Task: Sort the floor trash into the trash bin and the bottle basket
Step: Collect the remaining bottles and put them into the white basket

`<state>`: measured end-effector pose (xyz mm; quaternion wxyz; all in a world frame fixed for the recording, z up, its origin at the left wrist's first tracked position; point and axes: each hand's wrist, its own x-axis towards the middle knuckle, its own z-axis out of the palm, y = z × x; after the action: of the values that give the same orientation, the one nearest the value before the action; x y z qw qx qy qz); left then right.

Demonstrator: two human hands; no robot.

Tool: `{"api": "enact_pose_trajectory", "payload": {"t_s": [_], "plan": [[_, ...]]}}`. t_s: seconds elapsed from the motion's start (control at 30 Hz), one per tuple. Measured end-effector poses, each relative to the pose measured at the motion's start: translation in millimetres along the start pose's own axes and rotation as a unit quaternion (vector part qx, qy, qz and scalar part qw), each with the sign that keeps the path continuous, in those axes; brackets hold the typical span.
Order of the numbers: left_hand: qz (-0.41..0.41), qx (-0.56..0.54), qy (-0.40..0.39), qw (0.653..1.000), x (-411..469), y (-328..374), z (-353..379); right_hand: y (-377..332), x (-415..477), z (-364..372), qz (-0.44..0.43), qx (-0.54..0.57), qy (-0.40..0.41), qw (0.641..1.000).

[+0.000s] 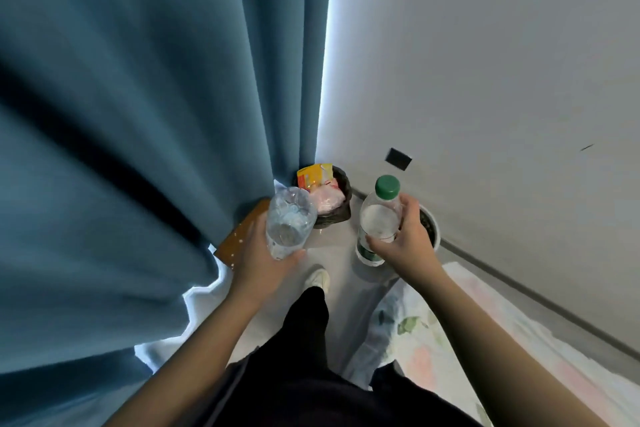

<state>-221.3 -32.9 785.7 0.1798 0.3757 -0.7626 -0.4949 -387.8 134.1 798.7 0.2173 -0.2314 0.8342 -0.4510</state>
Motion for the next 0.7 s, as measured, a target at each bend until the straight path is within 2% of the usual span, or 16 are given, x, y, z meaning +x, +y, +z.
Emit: {"api": "enact_pose_trajectory", "payload": {"t_s": [0.17,0.27,0.37,0.53,0.7], "plan": [[-0.004,0.032,-0.068,0.997,80.6,8.8,41.4,19.3,65.6,-20.6,0.056,0.0,0.062,0.997],[0.0,0.083,-0.166,0.983,129.1,13.4,78.5,40.1,101.6,-42.2,0.114,0.027,0.104,0.988],[-0.038,0.058,-0.25,0.966,168.0,11.3,125.7,75.1,130.8,-64.2,0.174,0.043,0.171,0.969],[-0.077,0.101,-0.331,0.935,218.2,-18.2,216.5,177.4,171.5,-75.9,0.261,0.074,0.241,0.932],[-0.118,0.11,-0.345,0.925,255.4,-92.1,322.2,312.5,213.3,-48.8,0.334,0.091,0.254,0.903]]}}
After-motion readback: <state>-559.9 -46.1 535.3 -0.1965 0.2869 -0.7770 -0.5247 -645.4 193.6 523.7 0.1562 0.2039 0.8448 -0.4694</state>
